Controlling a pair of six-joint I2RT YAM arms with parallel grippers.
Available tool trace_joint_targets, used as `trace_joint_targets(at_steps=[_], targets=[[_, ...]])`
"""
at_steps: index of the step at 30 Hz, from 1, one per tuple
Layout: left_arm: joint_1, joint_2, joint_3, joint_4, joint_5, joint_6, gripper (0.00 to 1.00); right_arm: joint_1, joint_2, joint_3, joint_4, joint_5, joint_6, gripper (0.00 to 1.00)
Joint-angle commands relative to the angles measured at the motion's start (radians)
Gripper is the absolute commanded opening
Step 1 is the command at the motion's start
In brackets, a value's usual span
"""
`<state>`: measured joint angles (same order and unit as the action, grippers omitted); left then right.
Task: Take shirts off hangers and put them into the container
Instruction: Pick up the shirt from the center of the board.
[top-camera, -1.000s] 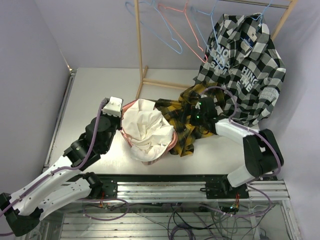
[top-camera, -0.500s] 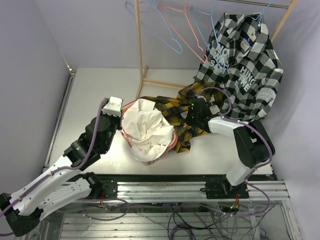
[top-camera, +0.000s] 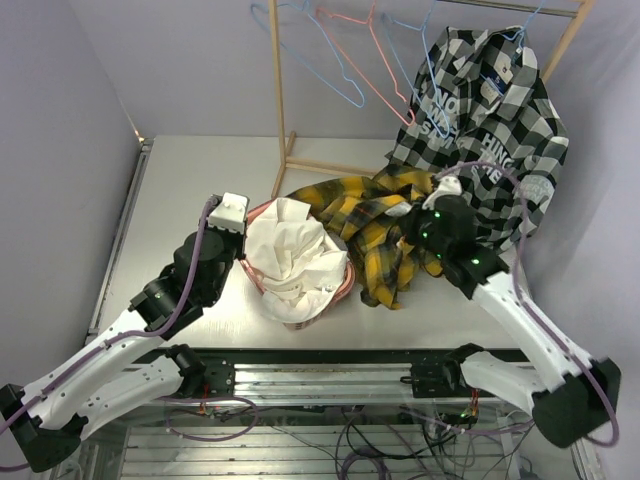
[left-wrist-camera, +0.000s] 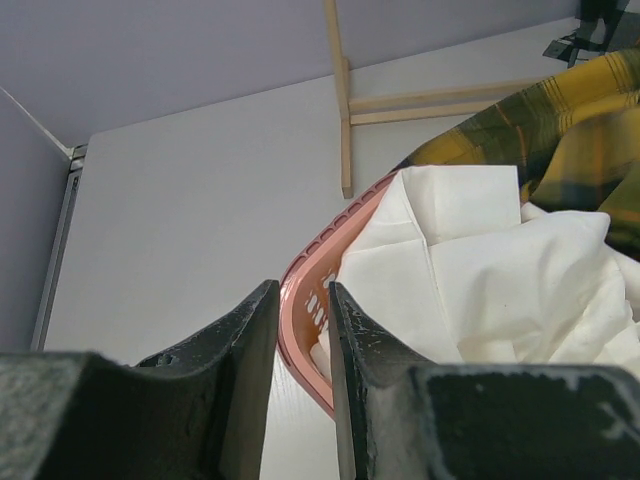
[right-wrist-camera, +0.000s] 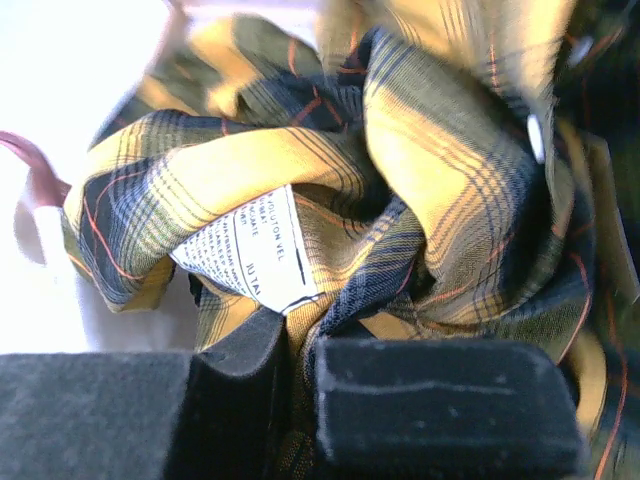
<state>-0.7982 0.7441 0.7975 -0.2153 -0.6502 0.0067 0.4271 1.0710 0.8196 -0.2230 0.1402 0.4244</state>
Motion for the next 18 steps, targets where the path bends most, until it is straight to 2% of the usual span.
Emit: trace_joint_targets(at_steps=[1, 6, 12, 18], targets=[[0.011, -0.012, 0.027, 0.009, 0.035, -0.02, 0.38, 0.002, -0.148, 0.115, -0.141, 0.017, -0.069, 0.0], [0.02, -0.033, 0.029, 0.011, 0.079, -0.043, 0.38, 0.004, -0.187, 0.33, -0.291, -0.078, -0.117, 0.0], [0.023, -0.062, 0.029, 0.004, 0.099, -0.07, 0.38, 0.004, -0.22, 0.507, -0.361, -0.095, -0.152, 0.0], [0.025, -0.071, 0.027, 0.007, 0.09, -0.076, 0.38, 0.004, -0.171, 0.706, -0.435, -0.257, -0.152, 0.0]])
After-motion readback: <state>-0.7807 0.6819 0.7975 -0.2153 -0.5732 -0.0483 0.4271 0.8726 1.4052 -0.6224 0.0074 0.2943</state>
